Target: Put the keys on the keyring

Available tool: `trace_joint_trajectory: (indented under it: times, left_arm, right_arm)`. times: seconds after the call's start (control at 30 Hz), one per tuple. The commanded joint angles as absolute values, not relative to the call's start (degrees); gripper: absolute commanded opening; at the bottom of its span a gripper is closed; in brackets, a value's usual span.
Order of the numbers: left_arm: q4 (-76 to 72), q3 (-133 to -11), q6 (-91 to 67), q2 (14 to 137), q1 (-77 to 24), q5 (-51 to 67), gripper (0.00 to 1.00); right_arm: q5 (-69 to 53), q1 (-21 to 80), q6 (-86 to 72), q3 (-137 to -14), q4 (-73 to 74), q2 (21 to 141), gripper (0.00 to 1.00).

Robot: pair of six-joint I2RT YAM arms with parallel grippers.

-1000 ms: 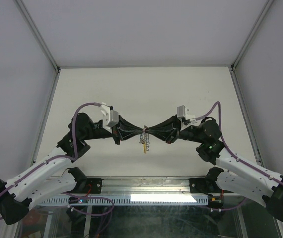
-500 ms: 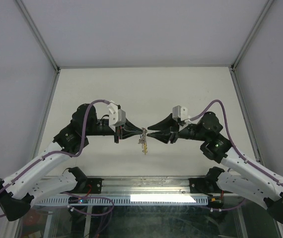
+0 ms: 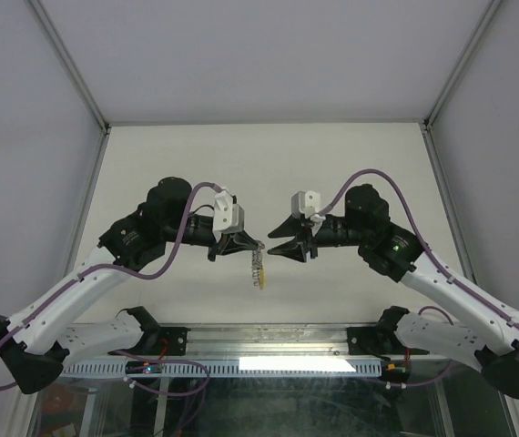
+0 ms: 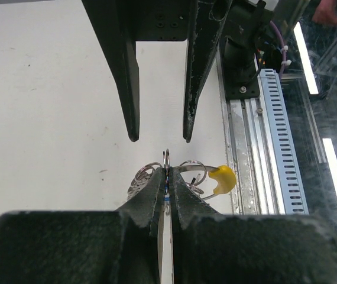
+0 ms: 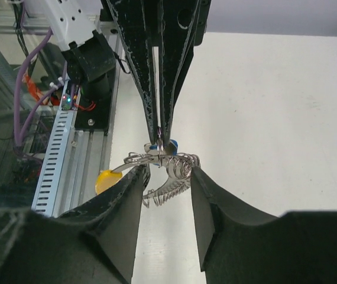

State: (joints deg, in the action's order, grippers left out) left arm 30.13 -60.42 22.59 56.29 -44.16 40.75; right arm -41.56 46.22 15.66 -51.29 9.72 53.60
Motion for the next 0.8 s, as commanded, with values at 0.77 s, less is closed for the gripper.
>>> trace_joint_trajectory:
  times: [0.77]
  left_arm:
    - [32.14, -64.07, 26.35, 57.48, -44.70, 42.27, 0.00]
  right_arm:
    - [-47.71, 46.44, 17.13, -56.55, 7.24, 60.88, 0.25]
